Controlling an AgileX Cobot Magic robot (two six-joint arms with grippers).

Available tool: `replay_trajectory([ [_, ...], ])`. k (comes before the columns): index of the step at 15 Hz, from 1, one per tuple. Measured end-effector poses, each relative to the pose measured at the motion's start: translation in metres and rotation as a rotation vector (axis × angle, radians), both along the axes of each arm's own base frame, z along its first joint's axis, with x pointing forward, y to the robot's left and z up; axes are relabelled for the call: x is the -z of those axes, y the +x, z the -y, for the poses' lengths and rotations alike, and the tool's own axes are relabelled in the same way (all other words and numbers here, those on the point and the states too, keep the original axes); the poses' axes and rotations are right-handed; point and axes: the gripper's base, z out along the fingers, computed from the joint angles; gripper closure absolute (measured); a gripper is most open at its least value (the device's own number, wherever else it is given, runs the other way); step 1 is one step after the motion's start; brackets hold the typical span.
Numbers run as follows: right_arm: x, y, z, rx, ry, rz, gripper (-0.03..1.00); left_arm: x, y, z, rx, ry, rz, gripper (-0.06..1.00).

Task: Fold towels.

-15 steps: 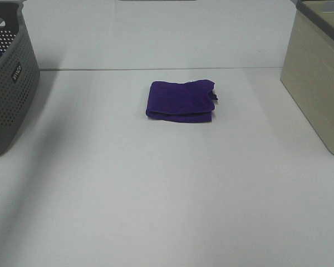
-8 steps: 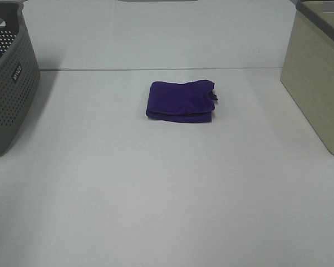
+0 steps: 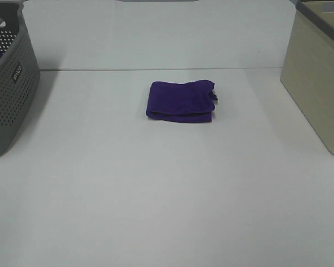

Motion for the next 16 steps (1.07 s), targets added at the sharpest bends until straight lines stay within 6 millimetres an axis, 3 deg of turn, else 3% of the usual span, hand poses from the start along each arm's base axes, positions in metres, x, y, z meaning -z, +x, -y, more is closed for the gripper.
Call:
replay_trajectory([
  [2, 0.018, 0.015, -0.003, 0.0, -0.004, -0.017, 0.09, 0.006, 0.004, 0.005, 0.032, -0.037, 0.005, 0.16],
  [4, 0.015, 0.02, -0.004, 0.0, 0.012, 0.054, 0.09, 0.005, 0.005, 0.005, 0.027, -0.048, 0.017, 0.16],
  [10, 0.02, 0.023, -0.007, -0.024, 0.002, 0.039, 0.09, 0.005, 0.005, 0.005, 0.021, -0.054, 0.016, 0.16],
  [16, 0.02, 0.022, -0.007, -0.036, -0.005, 0.04, 0.09, 0.005, 0.005, 0.006, -0.126, -0.052, 0.022, 0.16],
])
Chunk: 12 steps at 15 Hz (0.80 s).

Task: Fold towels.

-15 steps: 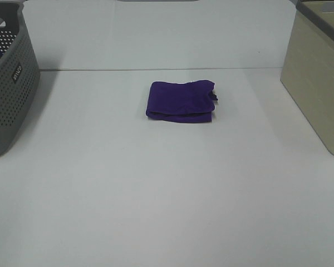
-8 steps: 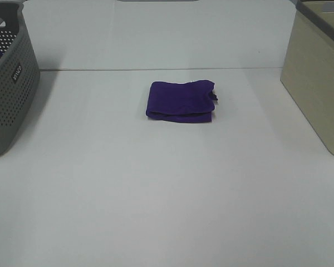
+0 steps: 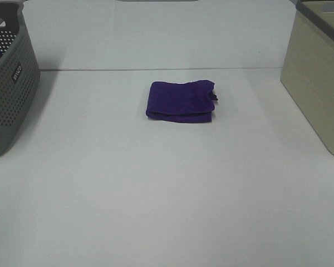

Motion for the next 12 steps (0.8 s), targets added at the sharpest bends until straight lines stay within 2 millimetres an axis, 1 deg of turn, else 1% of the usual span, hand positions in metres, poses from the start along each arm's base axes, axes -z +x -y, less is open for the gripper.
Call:
replay_trajectory([
  [12, 0.0, 0.0, 0.0, 0.0, 0.0, 0.0, 0.09, 0.0, 0.0, 0.0, 0.0, 0.0, 0.0, 0.16],
])
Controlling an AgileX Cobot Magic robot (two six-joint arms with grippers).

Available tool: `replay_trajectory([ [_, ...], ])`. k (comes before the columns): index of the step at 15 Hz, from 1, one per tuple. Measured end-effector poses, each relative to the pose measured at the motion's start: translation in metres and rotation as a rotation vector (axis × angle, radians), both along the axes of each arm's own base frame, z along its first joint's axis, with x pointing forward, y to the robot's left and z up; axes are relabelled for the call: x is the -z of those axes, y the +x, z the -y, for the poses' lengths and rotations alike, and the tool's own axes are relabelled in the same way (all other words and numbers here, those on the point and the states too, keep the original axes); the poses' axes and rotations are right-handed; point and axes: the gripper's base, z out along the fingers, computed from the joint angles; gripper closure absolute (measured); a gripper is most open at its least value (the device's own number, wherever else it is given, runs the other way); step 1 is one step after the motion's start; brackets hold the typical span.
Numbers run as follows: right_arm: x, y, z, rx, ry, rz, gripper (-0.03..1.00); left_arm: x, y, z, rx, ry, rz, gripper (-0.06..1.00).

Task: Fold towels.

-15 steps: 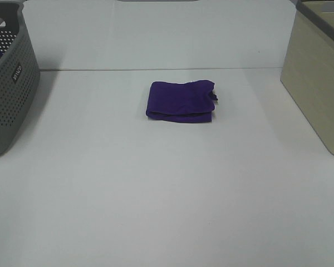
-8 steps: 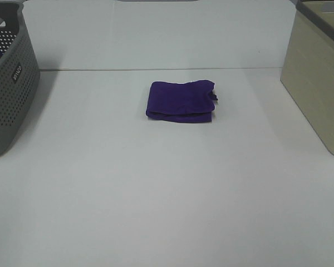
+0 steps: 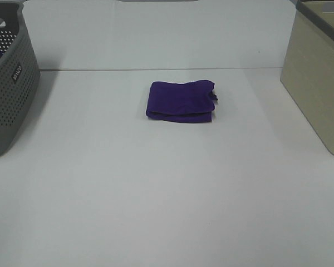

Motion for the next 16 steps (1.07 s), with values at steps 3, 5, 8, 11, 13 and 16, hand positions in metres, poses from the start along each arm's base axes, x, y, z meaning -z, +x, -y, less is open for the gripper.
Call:
replay_trajectory([
  [3, 0.0003, 0.0001, 0.0, 0.0, 0.0, -0.001, 0.09, 0.0, 0.0, 0.0, 0.0, 0.0, 0.0, 0.16],
  [5, 0.0003, 0.0001, 0.0, 0.0, 0.0, -0.001, 0.09, 0.0, 0.0, 0.0, 0.0, 0.0, 0.0, 0.16],
  [8, 0.0003, 0.0001, 0.0, 0.0, 0.0, -0.001, 0.09, 0.0, 0.0, 0.0, 0.0, 0.0, 0.0, 0.16],
  [11, 0.0003, 0.0001, 0.0, 0.0, 0.0, -0.001, 0.09, -0.0001, 0.0, 0.0, 0.0, 0.0, 0.001, 0.16],
  [13, 0.0003, 0.0001, 0.0, 0.0, 0.0, -0.001, 0.09, -0.0001, 0.0, 0.0, 0.0, 0.0, 0.001, 0.16],
  [16, 0.0003, 0.0001, 0.0, 0.0, 0.0, -0.001, 0.09, -0.0001, 0.0, 0.0, 0.0, 0.0, 0.001, 0.16],
])
